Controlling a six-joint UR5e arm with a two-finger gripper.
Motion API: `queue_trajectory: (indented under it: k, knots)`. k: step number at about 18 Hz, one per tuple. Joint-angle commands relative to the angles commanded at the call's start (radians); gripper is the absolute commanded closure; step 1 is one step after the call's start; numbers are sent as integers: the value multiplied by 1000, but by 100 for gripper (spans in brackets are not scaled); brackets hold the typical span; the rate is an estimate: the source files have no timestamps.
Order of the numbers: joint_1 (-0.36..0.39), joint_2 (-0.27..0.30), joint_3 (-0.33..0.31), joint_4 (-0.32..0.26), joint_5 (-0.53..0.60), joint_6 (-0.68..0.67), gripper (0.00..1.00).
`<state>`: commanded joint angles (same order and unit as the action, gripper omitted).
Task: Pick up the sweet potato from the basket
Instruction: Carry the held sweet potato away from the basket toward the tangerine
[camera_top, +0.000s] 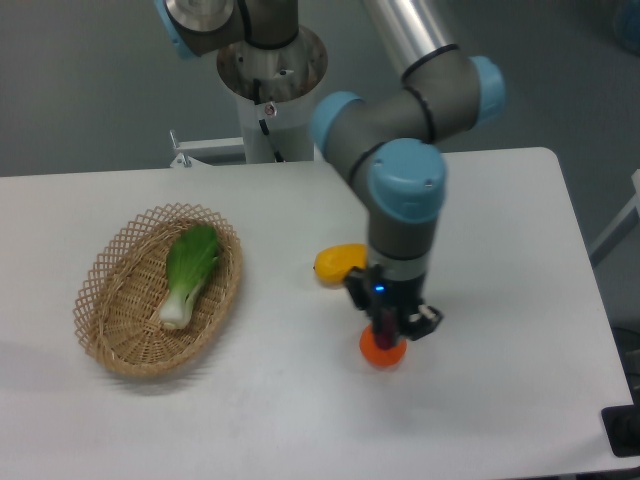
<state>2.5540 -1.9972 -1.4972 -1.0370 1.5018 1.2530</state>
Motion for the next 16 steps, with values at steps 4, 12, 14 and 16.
queue_trajectory:
  k: [4,12,14,16]
  knots:
    - [40,-18,11,-3,58,95,81]
    - [98,-54,51,-3,63,183,81]
    - [103,-55,51,-3,63,183,81]
    - [103,-55,49,-3,63,183,81]
